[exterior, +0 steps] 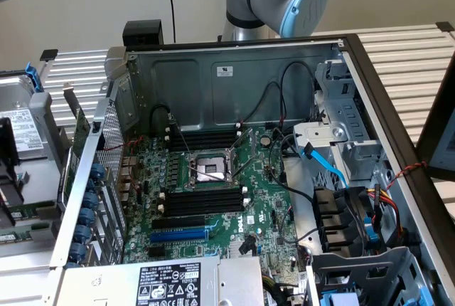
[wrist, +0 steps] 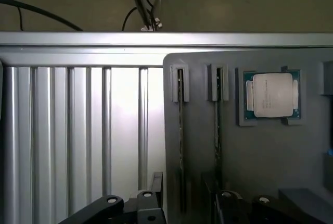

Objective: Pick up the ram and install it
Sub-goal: 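Pick up the ram and move it above insertion slot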

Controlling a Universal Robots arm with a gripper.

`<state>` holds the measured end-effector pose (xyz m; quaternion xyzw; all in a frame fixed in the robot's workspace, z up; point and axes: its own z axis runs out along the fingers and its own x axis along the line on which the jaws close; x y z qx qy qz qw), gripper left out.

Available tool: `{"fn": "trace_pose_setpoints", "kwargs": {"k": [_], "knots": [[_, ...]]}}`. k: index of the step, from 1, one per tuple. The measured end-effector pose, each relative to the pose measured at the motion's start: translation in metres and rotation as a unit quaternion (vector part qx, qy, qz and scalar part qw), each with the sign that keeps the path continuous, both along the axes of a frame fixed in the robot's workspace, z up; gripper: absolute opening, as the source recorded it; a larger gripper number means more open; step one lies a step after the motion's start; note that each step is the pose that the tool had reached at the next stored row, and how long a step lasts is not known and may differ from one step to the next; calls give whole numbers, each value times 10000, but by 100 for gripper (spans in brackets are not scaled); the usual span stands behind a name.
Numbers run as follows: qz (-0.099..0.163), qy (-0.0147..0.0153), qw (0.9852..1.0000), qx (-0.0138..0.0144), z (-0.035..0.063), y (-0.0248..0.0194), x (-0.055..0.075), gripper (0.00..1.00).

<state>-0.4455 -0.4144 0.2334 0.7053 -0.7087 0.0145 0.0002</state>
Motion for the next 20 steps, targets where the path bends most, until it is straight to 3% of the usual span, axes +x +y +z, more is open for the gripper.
{"fn": "trace_pose_setpoints", "kwargs": {"k": [2, 5, 6, 13, 18, 20], "knots": [[-14, 2, 10000, 35, -18, 0, -2, 42], [-18, 5, 9999, 142, -35, -11, -9, 42], [-18, 5, 9999, 167, -44, -17, -12, 42], [-5, 32, 9998, 184, -161, -35, -13, 42], [42, 102, 9997, 220, -211, -47, -13, 42], [53, 112, 9997, 220, -233, -47, -14, 42]]}}
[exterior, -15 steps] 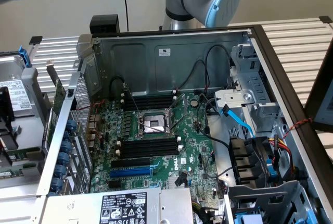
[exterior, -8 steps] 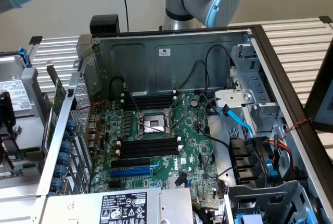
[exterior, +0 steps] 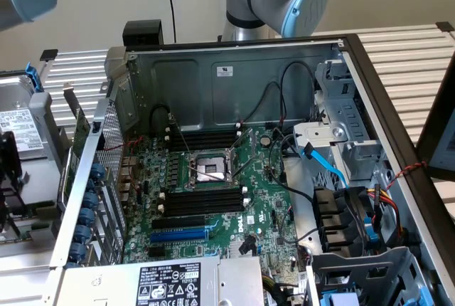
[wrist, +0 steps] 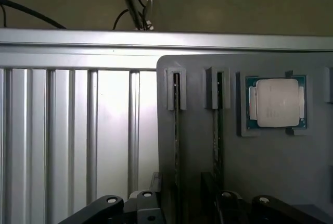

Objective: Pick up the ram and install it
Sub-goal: 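Pick up the ram and move it above insertion slot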

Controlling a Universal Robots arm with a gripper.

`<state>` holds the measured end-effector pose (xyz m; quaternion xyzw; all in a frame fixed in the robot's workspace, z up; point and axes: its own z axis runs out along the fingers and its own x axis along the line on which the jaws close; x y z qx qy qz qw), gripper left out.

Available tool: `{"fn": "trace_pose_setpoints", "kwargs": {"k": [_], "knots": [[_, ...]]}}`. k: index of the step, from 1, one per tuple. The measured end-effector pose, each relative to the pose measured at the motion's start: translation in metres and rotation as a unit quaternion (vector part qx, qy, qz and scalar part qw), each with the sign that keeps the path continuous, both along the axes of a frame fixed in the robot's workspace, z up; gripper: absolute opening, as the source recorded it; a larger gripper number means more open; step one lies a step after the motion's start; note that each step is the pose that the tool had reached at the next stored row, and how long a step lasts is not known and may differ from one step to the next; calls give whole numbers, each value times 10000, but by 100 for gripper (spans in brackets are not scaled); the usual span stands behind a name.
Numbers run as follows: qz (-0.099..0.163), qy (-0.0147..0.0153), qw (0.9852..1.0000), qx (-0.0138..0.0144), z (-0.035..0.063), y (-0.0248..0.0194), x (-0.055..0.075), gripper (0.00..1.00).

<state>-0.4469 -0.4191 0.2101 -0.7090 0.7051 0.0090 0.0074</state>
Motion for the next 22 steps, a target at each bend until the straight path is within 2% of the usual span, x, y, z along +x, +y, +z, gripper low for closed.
{"fn": "trace_pose_setpoints", "kwargs": {"k": [5, 15, 17, 18, 19, 20, 22], "knots": [[12, -1, 10000, -2, -71, -1, 1, 42], [12, 0, 10000, -3, -125, -1, -4, 40], [12, 0, 10000, -3, -128, -2, -8, 27], [12, 0, 10000, -3, -127, -4, -10, 27], [12, -1, 10000, -3, -106, -9, -12, 22], [12, 0, 10000, -2, -62, -17, -12, 16], [11, -1, 10000, -3, 29, -32, -15, 13]]}}
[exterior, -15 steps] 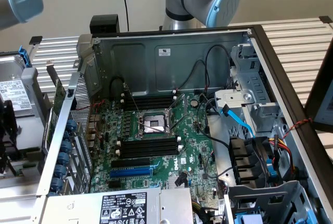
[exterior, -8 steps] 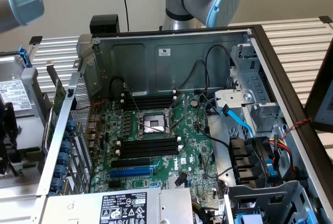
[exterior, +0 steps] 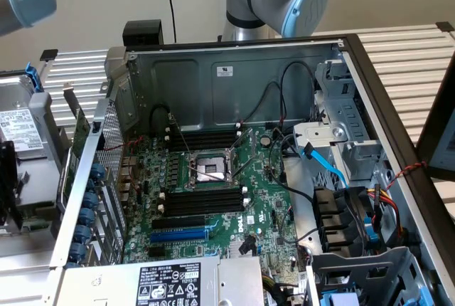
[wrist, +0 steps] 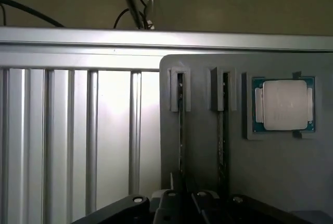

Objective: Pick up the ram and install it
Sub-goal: 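Pick up the ram and move it above insertion slot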

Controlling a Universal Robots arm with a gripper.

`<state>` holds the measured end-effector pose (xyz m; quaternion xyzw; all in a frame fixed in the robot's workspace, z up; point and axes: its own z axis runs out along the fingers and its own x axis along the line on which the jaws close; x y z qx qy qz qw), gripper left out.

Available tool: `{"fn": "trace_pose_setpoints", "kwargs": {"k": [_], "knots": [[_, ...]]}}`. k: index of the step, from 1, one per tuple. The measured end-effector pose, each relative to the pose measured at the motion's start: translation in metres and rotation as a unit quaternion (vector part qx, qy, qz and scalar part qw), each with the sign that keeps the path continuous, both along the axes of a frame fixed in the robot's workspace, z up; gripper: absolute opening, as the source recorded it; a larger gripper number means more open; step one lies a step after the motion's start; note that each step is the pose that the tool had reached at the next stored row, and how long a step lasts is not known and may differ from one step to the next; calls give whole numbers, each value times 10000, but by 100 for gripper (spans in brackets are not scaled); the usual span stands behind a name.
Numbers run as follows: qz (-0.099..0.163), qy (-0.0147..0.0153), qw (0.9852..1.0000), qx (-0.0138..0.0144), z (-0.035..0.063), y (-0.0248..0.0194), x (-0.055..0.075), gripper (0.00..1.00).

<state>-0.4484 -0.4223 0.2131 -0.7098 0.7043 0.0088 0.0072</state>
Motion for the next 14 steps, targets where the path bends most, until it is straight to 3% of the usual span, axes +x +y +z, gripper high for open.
{"fn": "trace_pose_setpoints", "kwargs": {"k": [14], "knots": [[0, -2, 10000, 0, 635, -47, -6, 13]]}}
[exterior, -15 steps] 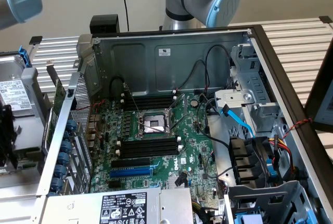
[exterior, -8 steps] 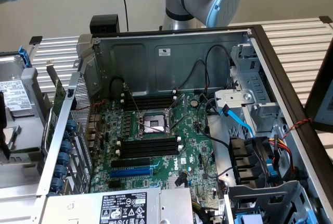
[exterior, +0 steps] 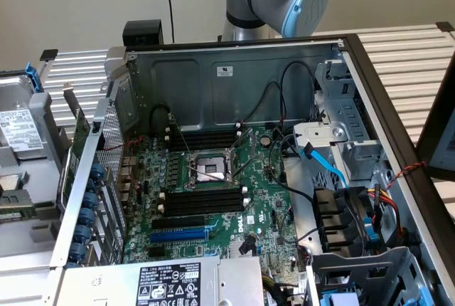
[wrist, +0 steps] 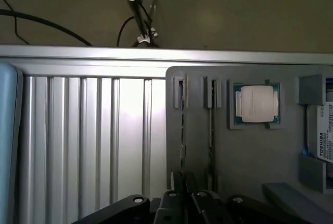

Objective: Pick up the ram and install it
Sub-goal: 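Pick up the ram and move it above insertion slot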

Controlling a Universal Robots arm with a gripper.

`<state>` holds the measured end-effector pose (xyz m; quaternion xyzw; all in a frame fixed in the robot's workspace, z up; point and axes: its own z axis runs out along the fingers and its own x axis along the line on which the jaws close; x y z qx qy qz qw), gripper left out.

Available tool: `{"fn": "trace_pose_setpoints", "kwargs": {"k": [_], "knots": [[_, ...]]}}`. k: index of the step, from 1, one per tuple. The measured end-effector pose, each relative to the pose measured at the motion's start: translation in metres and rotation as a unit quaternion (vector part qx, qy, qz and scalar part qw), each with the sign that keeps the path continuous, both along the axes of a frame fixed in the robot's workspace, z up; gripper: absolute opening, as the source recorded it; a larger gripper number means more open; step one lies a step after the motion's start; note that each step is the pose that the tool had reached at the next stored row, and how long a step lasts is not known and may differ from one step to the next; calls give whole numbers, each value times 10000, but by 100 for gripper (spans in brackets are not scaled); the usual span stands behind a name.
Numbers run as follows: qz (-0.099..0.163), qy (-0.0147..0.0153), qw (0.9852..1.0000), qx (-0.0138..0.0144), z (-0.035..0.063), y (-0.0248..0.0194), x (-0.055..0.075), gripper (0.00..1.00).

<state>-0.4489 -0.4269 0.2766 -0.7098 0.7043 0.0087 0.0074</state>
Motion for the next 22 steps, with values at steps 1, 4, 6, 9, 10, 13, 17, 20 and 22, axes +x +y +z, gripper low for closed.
{"fn": "trace_pose_setpoints", "kwargs": {"k": [1, 4, 6, 9, 10, 13, 17, 20, 22], "knots": [[0, 0, 10000, -1, 45, -3, -1, 13], [1, 0, 10000, 0, 182, -15, 1, 13], [0, -1, 10000, 0, 274, -44, 14, 13], [1, 0, 10000, 0, 410, -109, 57, 13], [1, 0, 10000, 0, 455, -133, 74, 13], [1, 0, 10000, 3, 579, -198, 142, 13], [1, 0, 10000, 26, 688, -254, 249, 13], [1, 0, 10000, 58, 758, -283, 320, 13], [2, -1, 10000, 83, 804, -303, 366, 13]]}}
